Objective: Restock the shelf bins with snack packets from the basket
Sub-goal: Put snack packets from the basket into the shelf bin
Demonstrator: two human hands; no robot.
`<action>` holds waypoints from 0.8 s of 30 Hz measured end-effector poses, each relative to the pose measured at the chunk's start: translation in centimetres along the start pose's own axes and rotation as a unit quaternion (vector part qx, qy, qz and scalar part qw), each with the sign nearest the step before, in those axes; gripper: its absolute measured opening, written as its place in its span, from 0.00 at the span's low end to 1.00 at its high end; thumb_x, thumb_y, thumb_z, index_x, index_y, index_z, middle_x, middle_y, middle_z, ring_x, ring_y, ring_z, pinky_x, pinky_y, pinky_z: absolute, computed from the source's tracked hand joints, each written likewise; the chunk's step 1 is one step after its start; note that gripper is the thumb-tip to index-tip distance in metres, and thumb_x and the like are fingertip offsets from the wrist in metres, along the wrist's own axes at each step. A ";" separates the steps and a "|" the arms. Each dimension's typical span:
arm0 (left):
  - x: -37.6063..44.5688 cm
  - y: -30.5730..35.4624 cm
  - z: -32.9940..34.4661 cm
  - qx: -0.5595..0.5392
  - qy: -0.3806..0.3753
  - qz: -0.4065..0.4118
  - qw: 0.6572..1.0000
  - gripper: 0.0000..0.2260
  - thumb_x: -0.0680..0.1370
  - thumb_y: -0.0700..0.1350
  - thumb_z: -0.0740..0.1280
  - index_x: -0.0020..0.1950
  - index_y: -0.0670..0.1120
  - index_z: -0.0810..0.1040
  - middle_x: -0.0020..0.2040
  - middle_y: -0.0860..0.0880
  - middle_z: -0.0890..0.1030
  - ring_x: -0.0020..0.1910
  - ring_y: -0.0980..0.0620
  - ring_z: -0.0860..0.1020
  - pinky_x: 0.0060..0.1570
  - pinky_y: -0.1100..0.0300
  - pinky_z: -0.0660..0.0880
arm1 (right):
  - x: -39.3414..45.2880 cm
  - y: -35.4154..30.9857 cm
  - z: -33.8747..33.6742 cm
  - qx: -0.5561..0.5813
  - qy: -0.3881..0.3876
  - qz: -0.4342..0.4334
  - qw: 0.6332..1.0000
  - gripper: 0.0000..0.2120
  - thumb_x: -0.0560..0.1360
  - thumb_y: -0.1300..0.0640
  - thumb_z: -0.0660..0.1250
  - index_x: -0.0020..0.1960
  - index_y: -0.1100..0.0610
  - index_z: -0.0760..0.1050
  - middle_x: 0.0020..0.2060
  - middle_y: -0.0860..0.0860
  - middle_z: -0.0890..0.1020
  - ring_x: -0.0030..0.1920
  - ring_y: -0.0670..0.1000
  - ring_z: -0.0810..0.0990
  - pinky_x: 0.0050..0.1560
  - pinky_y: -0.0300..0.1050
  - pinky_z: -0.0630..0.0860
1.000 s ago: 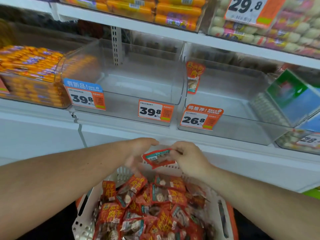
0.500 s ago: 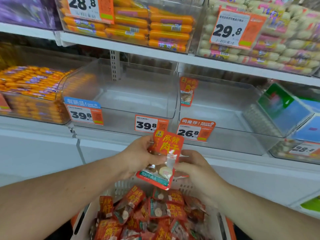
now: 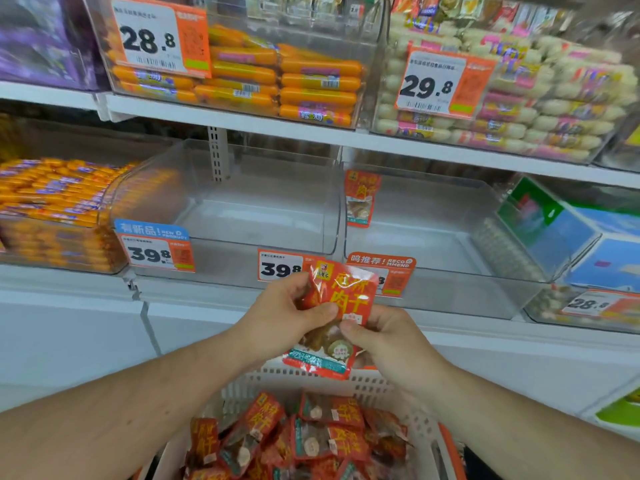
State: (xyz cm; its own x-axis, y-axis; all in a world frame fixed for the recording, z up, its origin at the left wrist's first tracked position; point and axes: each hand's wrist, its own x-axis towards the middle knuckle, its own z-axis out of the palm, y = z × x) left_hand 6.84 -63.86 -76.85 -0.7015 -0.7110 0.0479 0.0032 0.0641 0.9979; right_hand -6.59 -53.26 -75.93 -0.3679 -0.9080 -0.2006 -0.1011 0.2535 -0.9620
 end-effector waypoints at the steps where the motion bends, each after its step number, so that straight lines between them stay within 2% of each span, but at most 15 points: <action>1: 0.3 0.5 0.0 0.011 -0.002 0.001 1.000 0.08 0.75 0.38 0.71 0.54 0.46 0.81 0.49 0.49 0.86 0.48 0.50 0.84 0.48 0.56 0.80 | 0.0 -0.4 -0.3 -0.009 0.006 -0.002 1.000 0.07 0.79 0.60 0.66 0.47 0.55 0.83 0.41 0.50 0.87 0.39 0.48 0.85 0.34 0.41 0.76; 4: 1.6 3.0 0.1 0.079 -0.029 0.008 0.996 0.02 0.76 0.42 0.71 0.47 0.48 0.82 0.43 0.52 0.86 0.43 0.56 0.84 0.42 0.63 0.78 | 0.3 -2.2 -1.4 0.020 0.000 0.008 1.000 0.07 0.79 0.62 0.66 0.46 0.58 0.83 0.42 0.55 0.86 0.38 0.51 0.84 0.34 0.43 0.76; 5: 2.3 3.9 0.1 0.112 -0.021 0.019 0.993 0.03 0.77 0.45 0.70 0.45 0.48 0.82 0.42 0.52 0.86 0.41 0.58 0.83 0.40 0.64 0.77 | 0.5 -3.1 -1.9 0.049 -0.008 0.020 0.999 0.07 0.79 0.62 0.65 0.46 0.59 0.82 0.43 0.56 0.86 0.38 0.52 0.84 0.36 0.44 0.77; 7: 4.2 5.2 -0.2 0.212 0.052 0.073 0.973 0.13 0.79 0.53 0.66 0.41 0.46 0.81 0.37 0.50 0.84 0.35 0.57 0.79 0.37 0.58 0.75 | 0.9 -4.9 -3.1 0.125 -0.029 0.051 0.990 0.08 0.79 0.63 0.63 0.49 0.61 0.82 0.45 0.57 0.86 0.41 0.53 0.83 0.39 0.45 0.79; 9: 6.4 6.2 -0.7 0.295 0.148 0.128 0.935 0.16 0.79 0.57 0.62 0.39 0.47 0.78 0.35 0.51 0.81 0.32 0.54 0.75 0.36 0.56 0.71 | 1.5 -6.7 -4.7 0.183 -0.039 0.073 0.980 0.11 0.80 0.62 0.62 0.57 0.64 0.80 0.50 0.59 0.85 0.44 0.55 0.83 0.38 0.44 0.81; 11: 8.9 6.9 -1.3 0.328 0.183 0.143 0.916 0.10 0.80 0.53 0.62 0.41 0.53 0.77 0.40 0.55 0.81 0.37 0.56 0.76 0.40 0.58 0.70 | 2.2 -7.9 -6.2 0.220 -0.025 0.094 0.971 0.12 0.80 0.61 0.61 0.58 0.64 0.79 0.47 0.57 0.85 0.40 0.52 0.84 0.32 0.41 0.80; 12: 10.1 7.0 -1.5 0.343 0.178 0.133 0.913 0.06 0.80 0.52 0.63 0.46 0.54 0.78 0.45 0.56 0.81 0.40 0.56 0.76 0.44 0.59 0.71 | 2.7 -8.4 -6.9 0.231 -0.008 0.103 0.967 0.10 0.79 0.62 0.61 0.55 0.62 0.80 0.43 0.56 0.85 0.35 0.50 0.84 0.29 0.39 0.79; 13: 11.5 6.8 -1.6 0.360 0.167 0.118 0.910 0.06 0.80 0.51 0.63 0.53 0.53 0.79 0.52 0.55 0.80 0.45 0.55 0.76 0.49 0.58 0.72 | 3.4 -8.7 -7.7 0.235 0.012 0.110 0.966 0.09 0.79 0.62 0.62 0.51 0.61 0.81 0.40 0.54 0.85 0.33 0.48 0.83 0.28 0.38 0.78; 15: 14.0 6.4 -1.3 0.375 0.133 0.091 0.913 0.16 0.79 0.52 0.65 0.65 0.49 0.76 0.63 0.50 0.76 0.56 0.50 0.76 0.60 0.55 0.72 | 5.3 -9.3 -9.1 0.225 0.048 0.120 0.966 0.07 0.79 0.62 0.62 0.48 0.58 0.79 0.39 0.53 0.83 0.34 0.47 0.80 0.30 0.37 0.76; 18: 16.6 6.1 -0.5 0.360 0.091 0.082 0.925 0.27 0.77 0.54 0.68 0.74 0.47 0.68 0.72 0.47 0.68 0.68 0.47 0.70 0.68 0.53 0.67 | 9.3 -9.3 -10.7 0.175 0.103 0.132 0.970 0.07 0.80 0.59 0.61 0.45 0.55 0.75 0.38 0.52 0.79 0.33 0.47 0.73 0.27 0.36 0.69; 21: 18.1 4.9 -0.5 0.365 0.072 0.084 0.924 0.29 0.76 0.50 0.70 0.75 0.46 0.66 0.72 0.48 0.66 0.70 0.50 0.67 0.69 0.58 0.64 | 13.6 -8.9 -11.3 0.053 0.158 0.097 0.981 0.06 0.79 0.59 0.65 0.43 0.54 0.74 0.36 0.52 0.78 0.30 0.47 0.68 0.30 0.40 0.60; 24: 18.5 3.2 -0.3 0.265 0.063 0.088 0.958 0.27 0.77 0.41 0.68 0.75 0.44 0.65 0.70 0.51 0.64 0.71 0.53 0.64 0.67 0.65 0.57 | 17.5 -8.5 -11.3 -0.086 0.169 0.037 0.981 0.07 0.76 0.60 0.69 0.40 0.55 0.74 0.32 0.52 0.75 0.29 0.48 0.65 0.30 0.40 0.58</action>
State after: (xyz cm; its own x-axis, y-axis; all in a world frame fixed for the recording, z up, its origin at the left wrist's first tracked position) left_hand -5.92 -77.04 -72.73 -0.6315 -0.7335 0.2515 -0.2729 0.5139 0.8133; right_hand -22.58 -67.55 -69.19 -0.6623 -0.7303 -0.1675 -0.2074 0.3936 -0.8956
